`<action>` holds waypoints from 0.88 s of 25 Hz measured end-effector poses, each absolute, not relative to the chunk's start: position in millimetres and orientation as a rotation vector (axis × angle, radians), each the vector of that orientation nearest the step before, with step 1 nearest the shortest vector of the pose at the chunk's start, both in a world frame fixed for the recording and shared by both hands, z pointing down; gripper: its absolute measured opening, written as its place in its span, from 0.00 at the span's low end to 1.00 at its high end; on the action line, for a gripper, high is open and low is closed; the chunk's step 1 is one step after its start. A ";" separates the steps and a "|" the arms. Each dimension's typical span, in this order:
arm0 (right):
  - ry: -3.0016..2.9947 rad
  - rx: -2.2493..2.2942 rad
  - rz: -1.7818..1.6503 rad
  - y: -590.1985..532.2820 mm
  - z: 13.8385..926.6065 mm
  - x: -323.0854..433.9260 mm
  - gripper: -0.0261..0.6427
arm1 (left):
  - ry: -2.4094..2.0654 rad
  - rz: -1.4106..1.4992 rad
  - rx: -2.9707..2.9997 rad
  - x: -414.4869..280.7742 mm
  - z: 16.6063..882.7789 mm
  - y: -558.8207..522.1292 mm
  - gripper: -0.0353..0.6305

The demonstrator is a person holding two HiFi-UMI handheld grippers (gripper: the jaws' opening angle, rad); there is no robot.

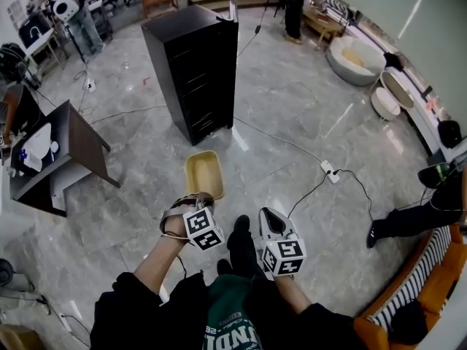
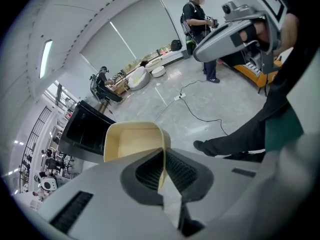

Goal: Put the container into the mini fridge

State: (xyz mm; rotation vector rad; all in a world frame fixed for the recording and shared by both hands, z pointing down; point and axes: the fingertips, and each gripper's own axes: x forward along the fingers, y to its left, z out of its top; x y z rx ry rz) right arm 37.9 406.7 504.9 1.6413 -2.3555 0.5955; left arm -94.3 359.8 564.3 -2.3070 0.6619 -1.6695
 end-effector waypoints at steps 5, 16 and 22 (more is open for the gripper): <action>-2.361 1.627 0.606 346.4 513.1 45.5 0.09 | 0.653 -1.689 -2.295 -83.5 570.2 302.6 0.08; -2.396 1.543 0.623 194.0 505.3 68.4 0.09 | 0.684 -1.743 -2.295 -54.2 567.0 152.8 0.08; -2.431 1.486 0.625 133.4 503.8 81.8 0.09 | 0.739 -1.767 -2.284 -41.3 562.4 99.3 0.08</action>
